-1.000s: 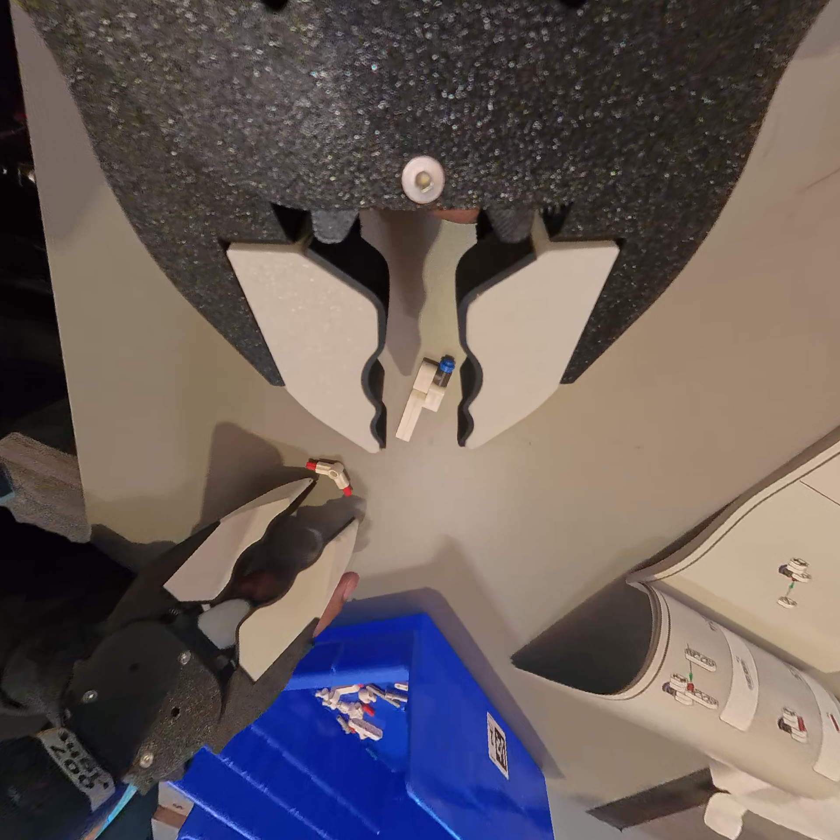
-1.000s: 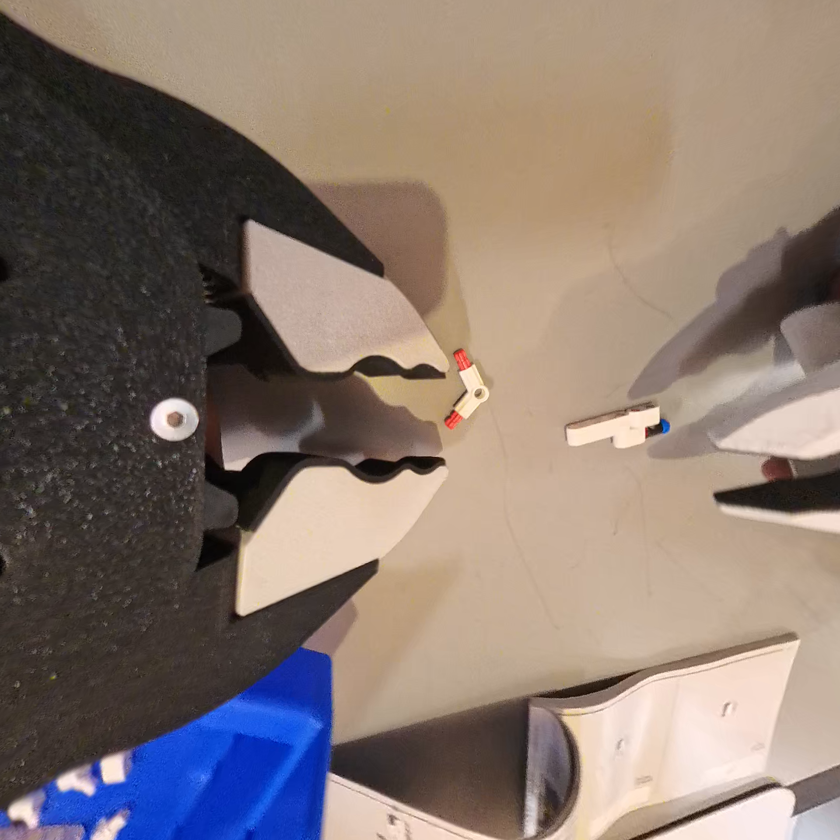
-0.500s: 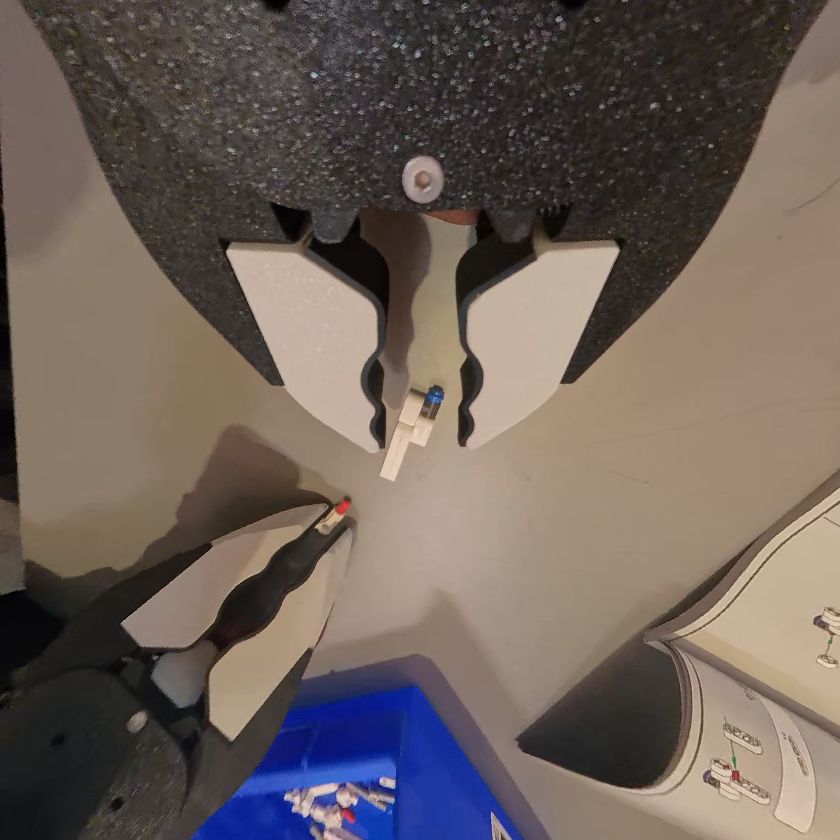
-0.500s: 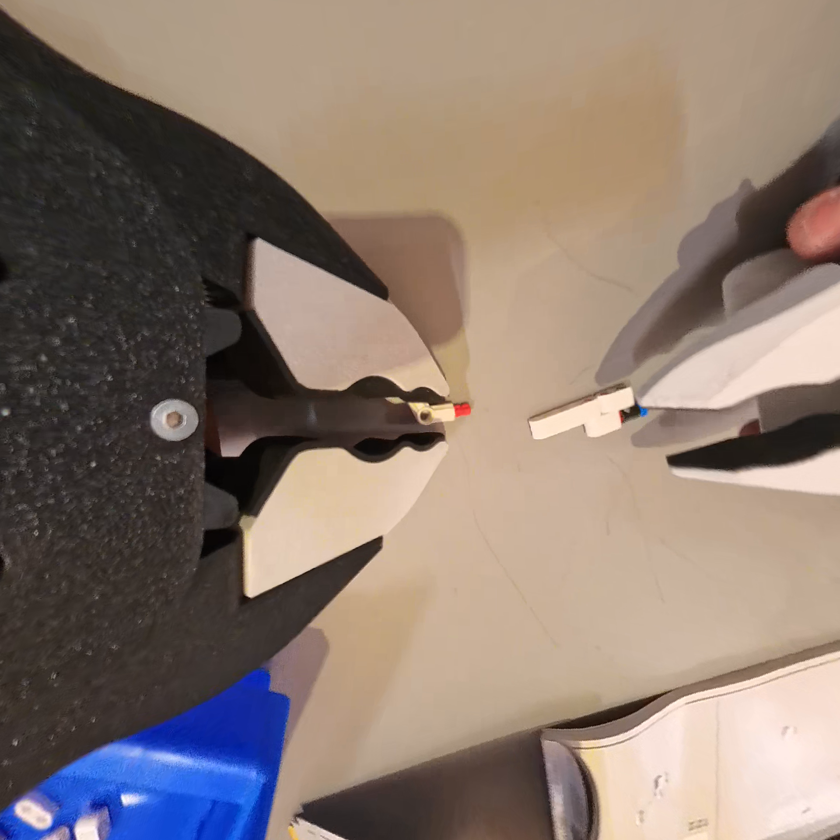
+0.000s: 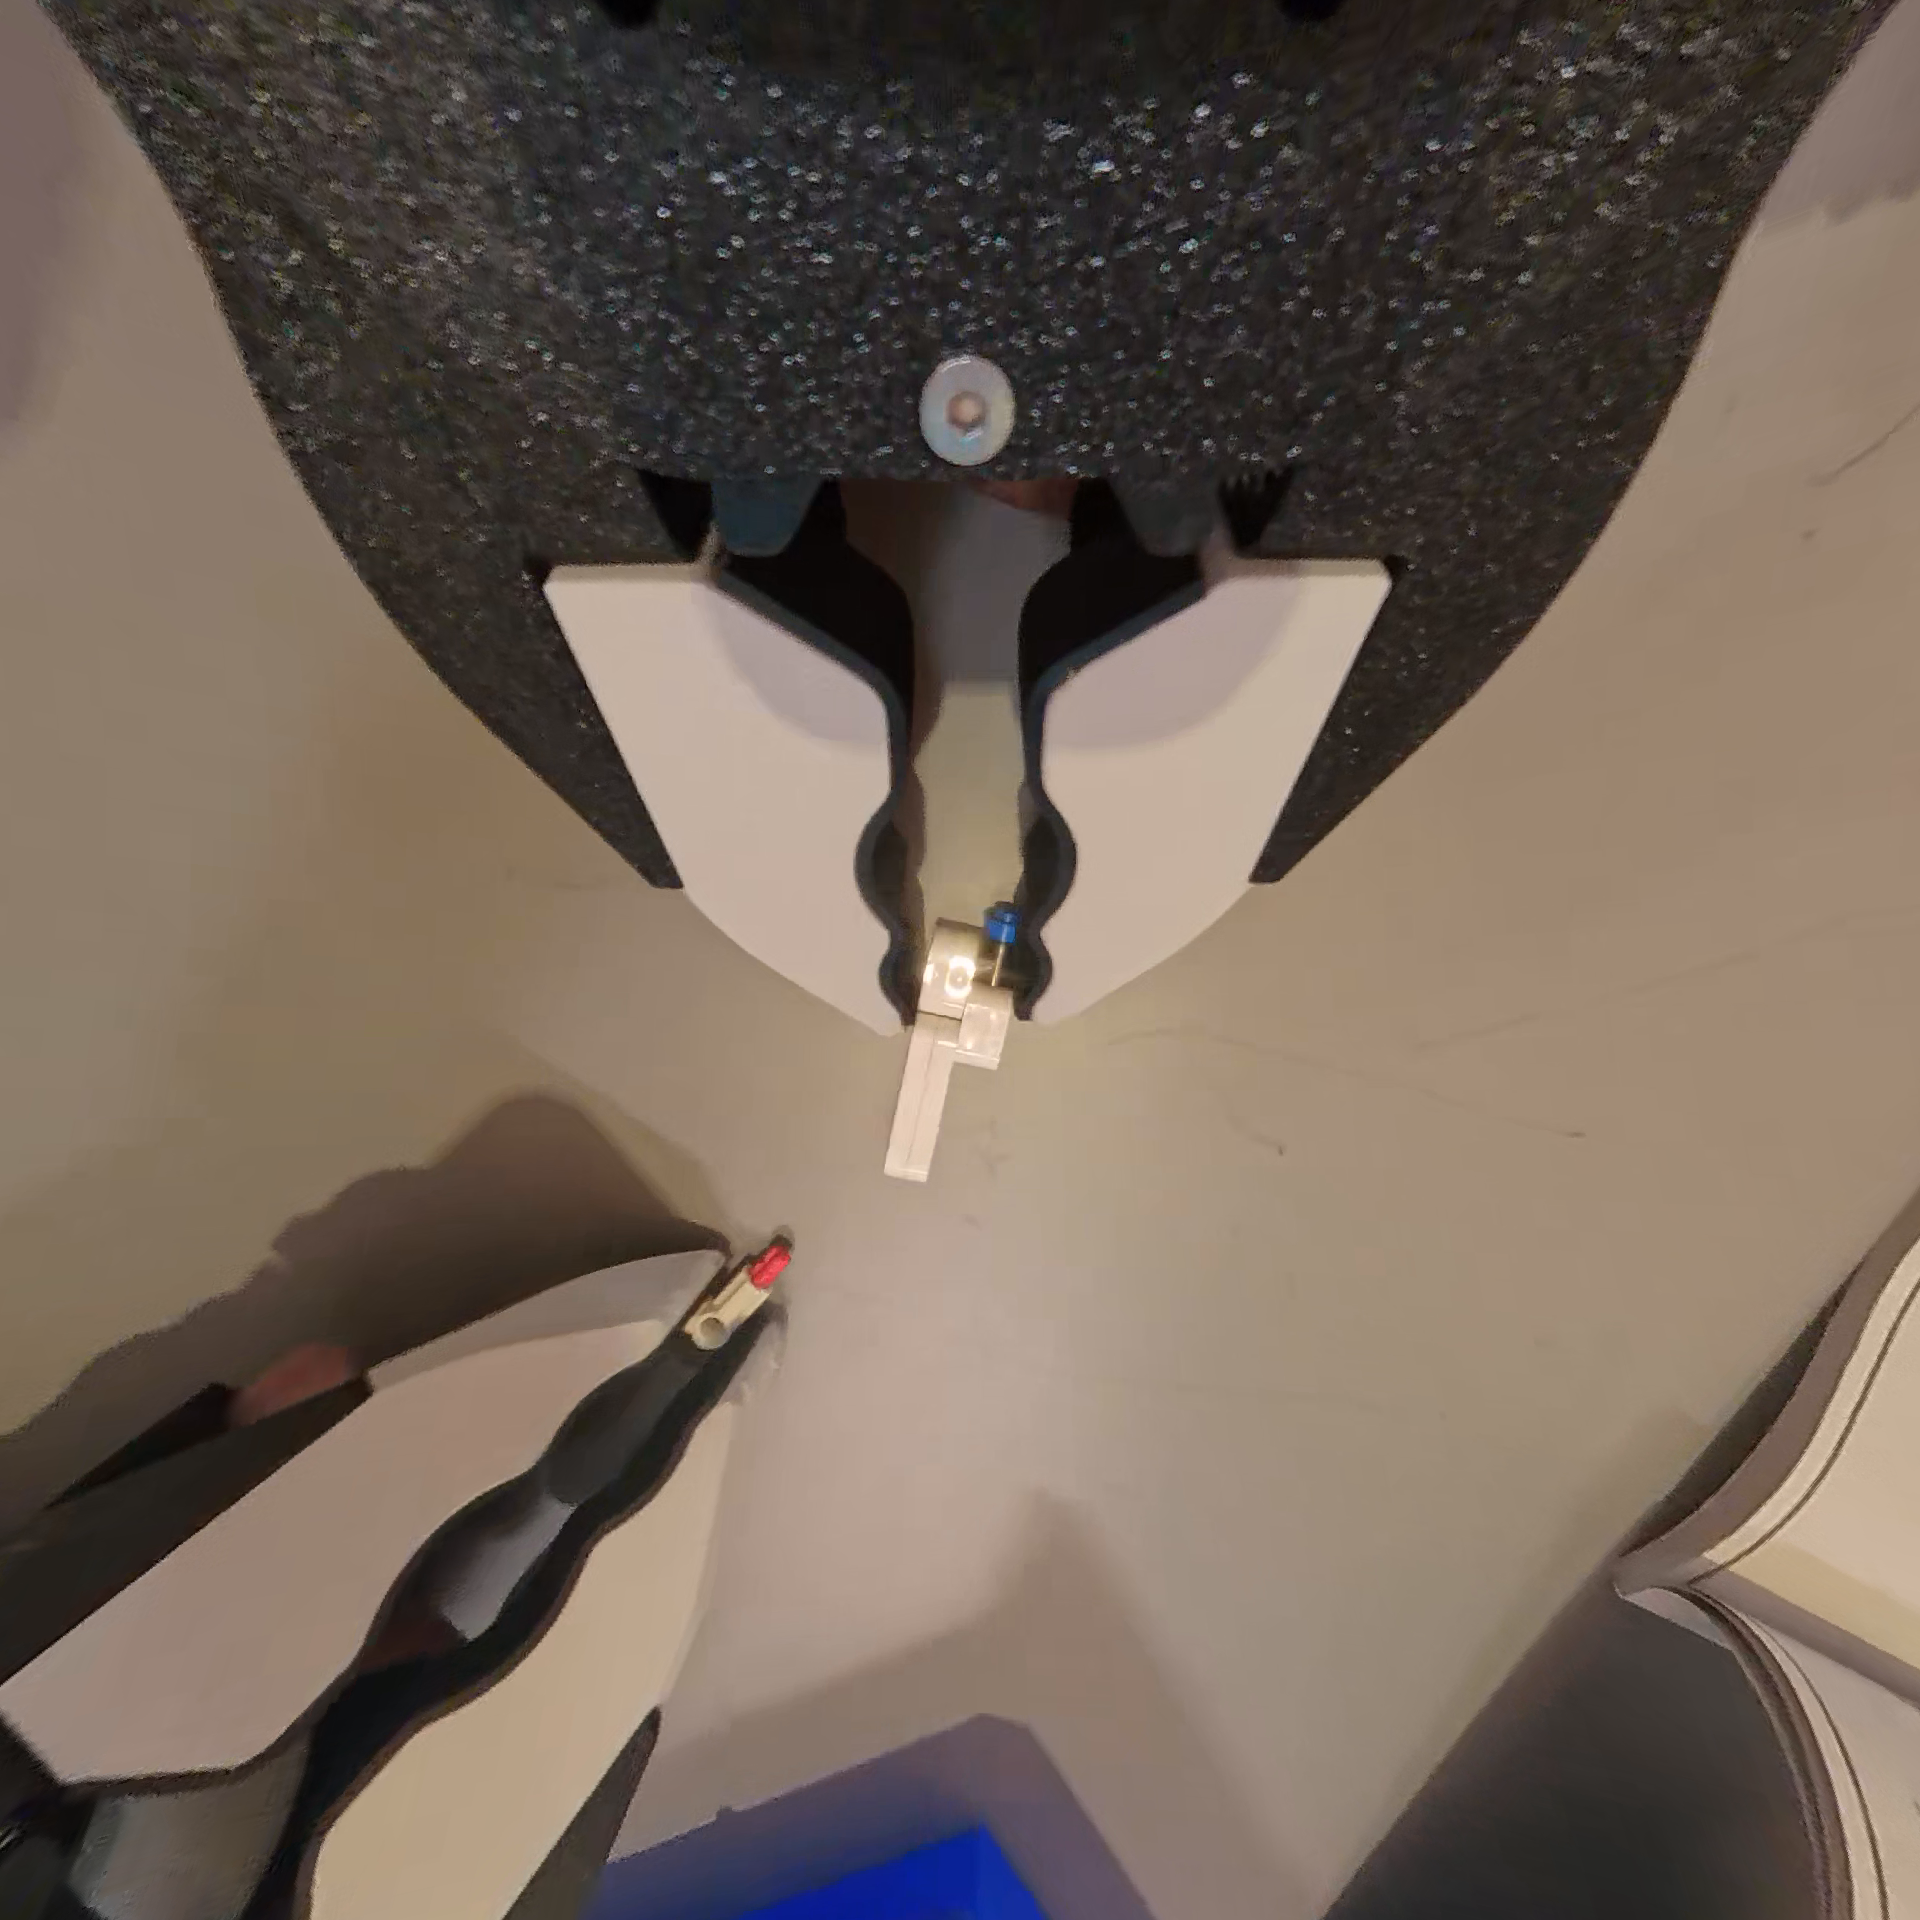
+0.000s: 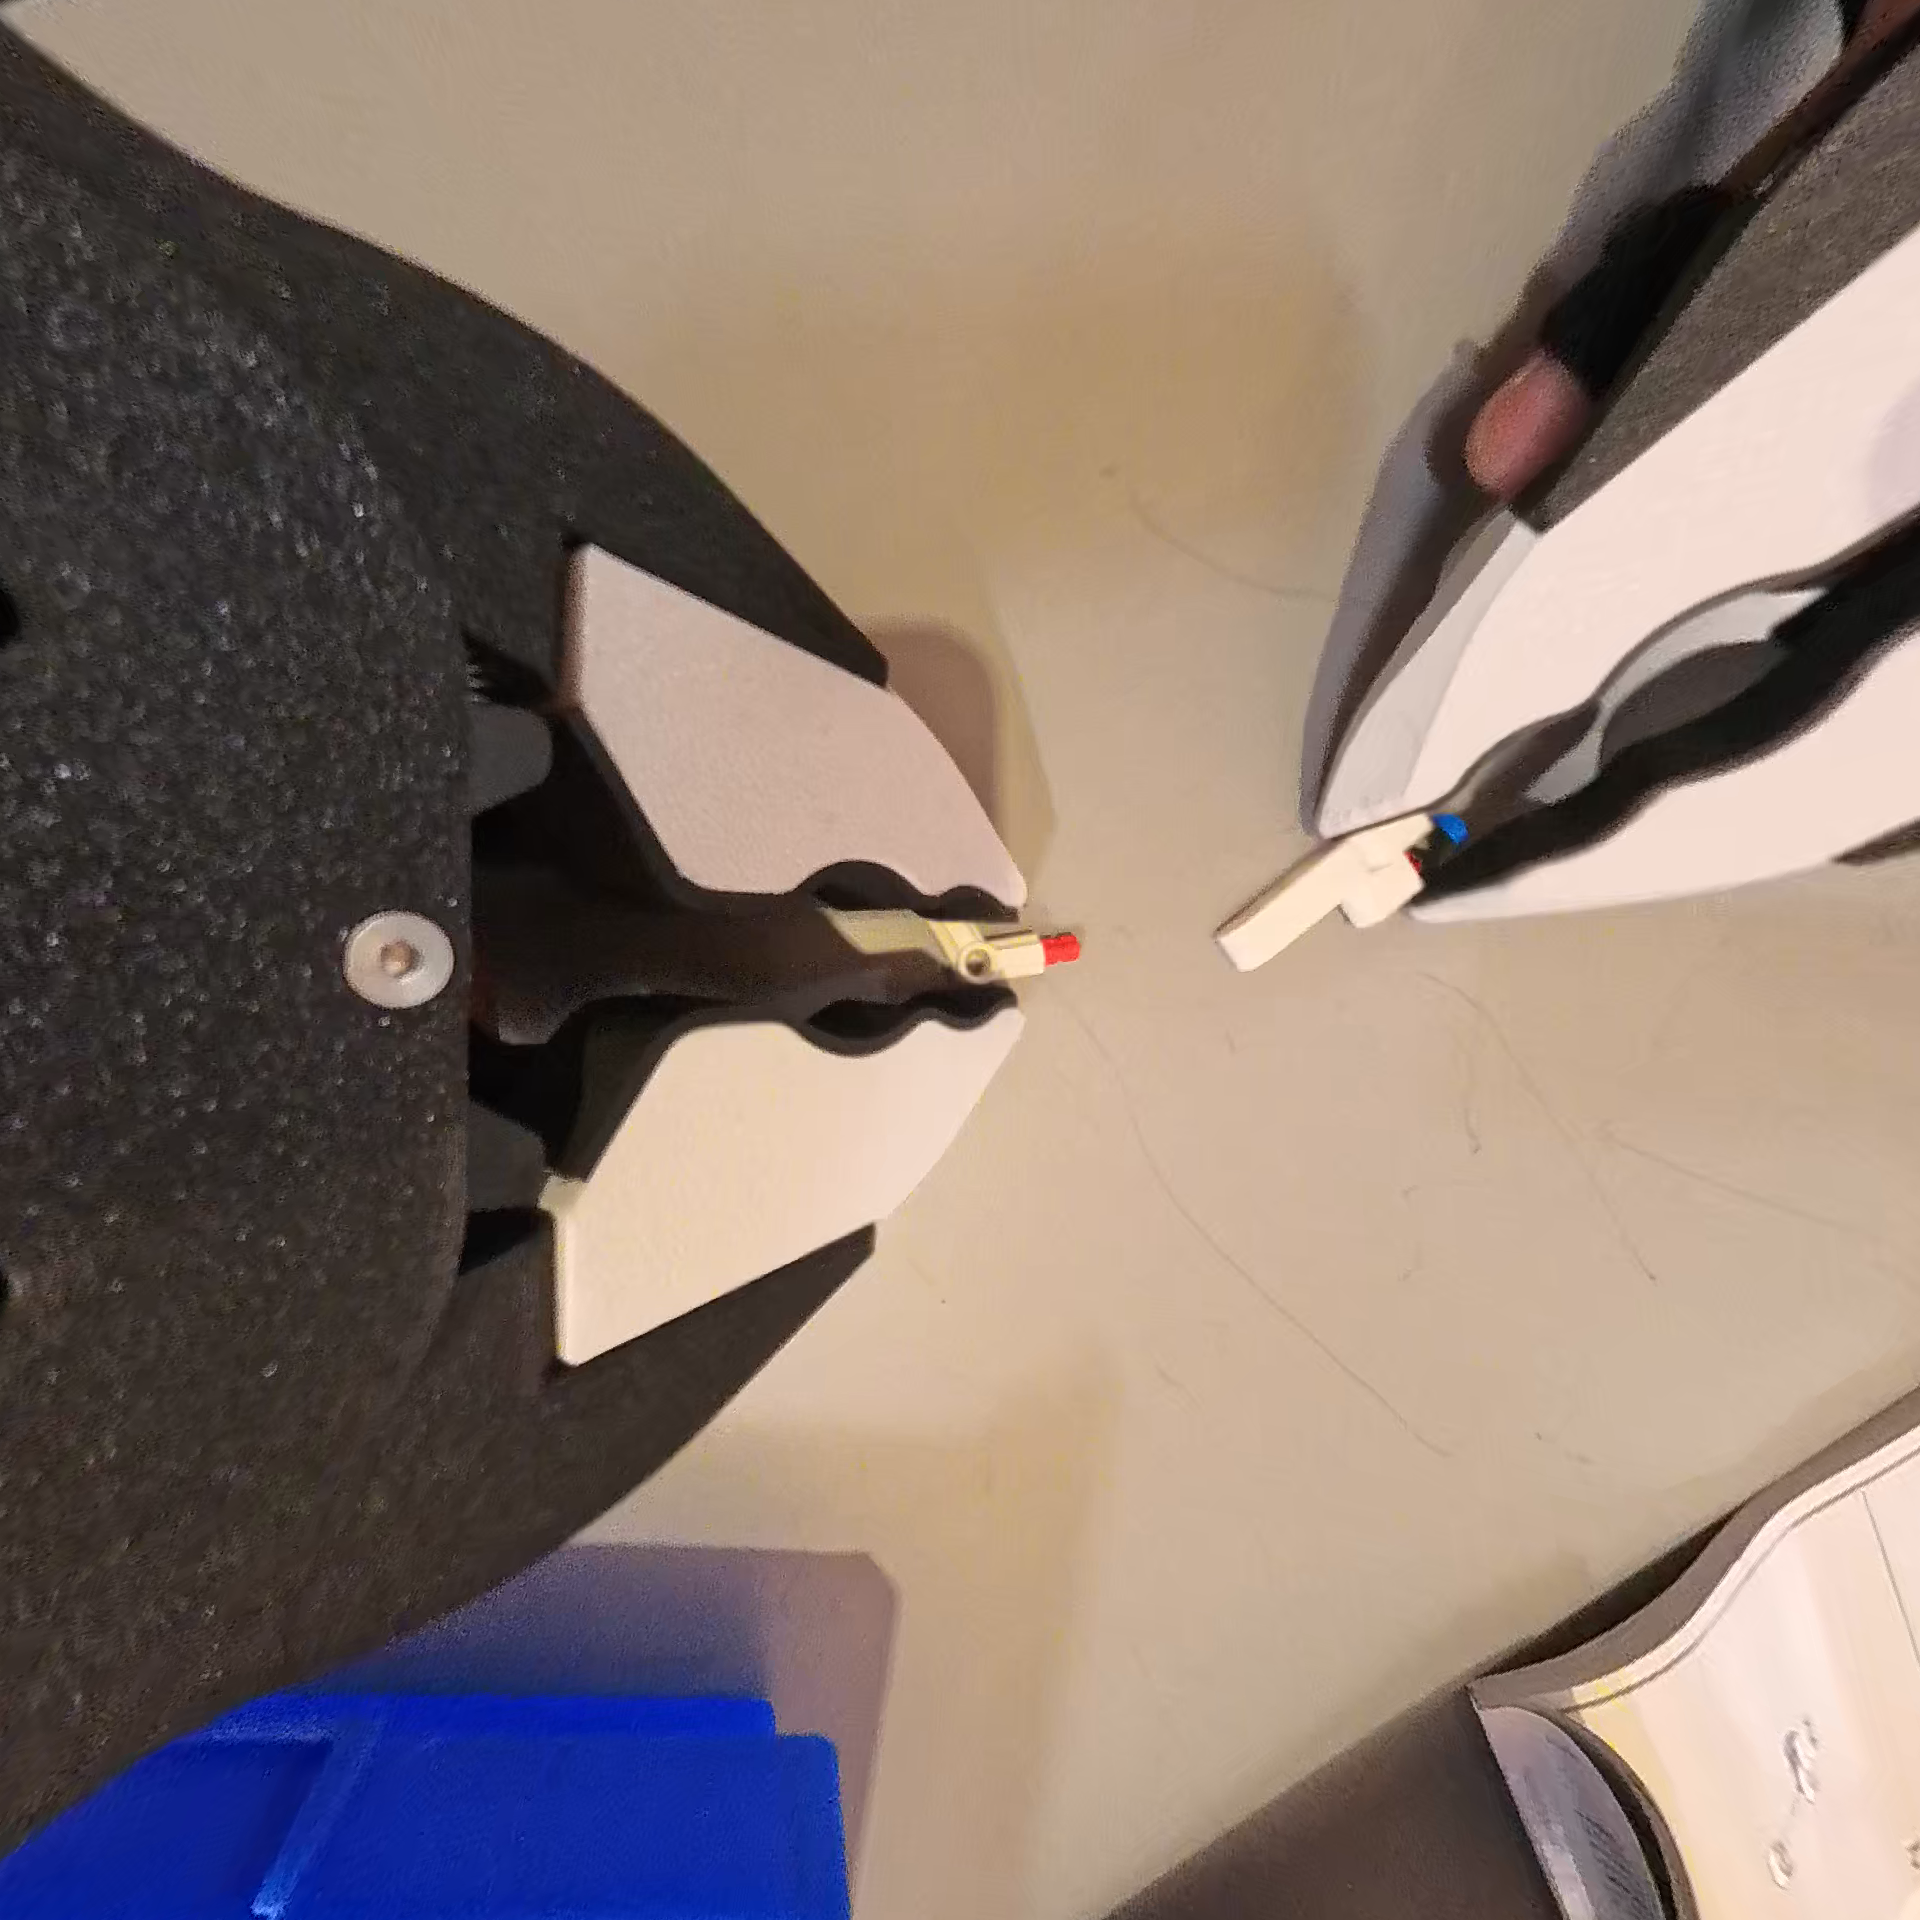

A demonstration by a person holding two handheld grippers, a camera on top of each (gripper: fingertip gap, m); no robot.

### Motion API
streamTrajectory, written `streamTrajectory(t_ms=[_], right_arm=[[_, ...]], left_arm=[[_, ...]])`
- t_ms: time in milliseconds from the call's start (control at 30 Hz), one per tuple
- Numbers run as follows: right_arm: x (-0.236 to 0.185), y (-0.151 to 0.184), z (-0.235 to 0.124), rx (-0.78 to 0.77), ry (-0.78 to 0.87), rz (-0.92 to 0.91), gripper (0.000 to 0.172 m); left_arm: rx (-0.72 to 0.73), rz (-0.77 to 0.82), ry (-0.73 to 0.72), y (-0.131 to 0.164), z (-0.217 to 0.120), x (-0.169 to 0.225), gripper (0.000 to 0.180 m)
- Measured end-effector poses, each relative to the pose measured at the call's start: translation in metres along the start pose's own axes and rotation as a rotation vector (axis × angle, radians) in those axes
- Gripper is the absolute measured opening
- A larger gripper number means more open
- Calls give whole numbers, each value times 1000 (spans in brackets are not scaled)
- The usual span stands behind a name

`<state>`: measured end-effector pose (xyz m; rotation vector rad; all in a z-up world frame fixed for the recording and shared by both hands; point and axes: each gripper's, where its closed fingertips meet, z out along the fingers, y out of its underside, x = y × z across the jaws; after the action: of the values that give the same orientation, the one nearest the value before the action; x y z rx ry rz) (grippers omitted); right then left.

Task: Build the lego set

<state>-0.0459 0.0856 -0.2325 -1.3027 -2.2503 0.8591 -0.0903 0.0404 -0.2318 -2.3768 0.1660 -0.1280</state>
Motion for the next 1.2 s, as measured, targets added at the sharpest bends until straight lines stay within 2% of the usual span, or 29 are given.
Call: streamTrajectory(t_ms=[133, 233, 333, 400, 533, 733, 900, 1000, 1100, 1200], right_arm=[[0, -4, 4, 9, 22, 8, 10], [2, -8, 3, 32, 46, -7, 19], [4, -15, 0, 79, 45, 15, 21], [4, -23, -4, 132, 17, 83, 23], [9, -43, -17, 284, -76, 269, 26], [10, -75, -31, 489, -251, 509, 28], [6, -85, -29, 529, -310, 574, 28], [6, -91, -30, 568, -337, 617, 25], [6, -93, -31, 586, -349, 623, 12], [5, -96, -34, 612, -344, 598, 9]], left_arm=[[5, -22, -5, -2, 1, 3, 17], [17, -42, -18, -3, 0, 1, 17], [91, -86, 4, -13, -4, 3, 17], [178, -103, 14, -24, -10, 4, 17], [345, -109, -67, -44, -24, -6, 17], [543, -51, -141, -63, -39, -5, 17], [618, 21, -209, -69, -47, -2, 17], [610, 93, -255, -69, -45, 0, 17], [613, 135, -282, -70, -46, 3, 17], [609, 154, -285, -69, -45, 3, 17]])
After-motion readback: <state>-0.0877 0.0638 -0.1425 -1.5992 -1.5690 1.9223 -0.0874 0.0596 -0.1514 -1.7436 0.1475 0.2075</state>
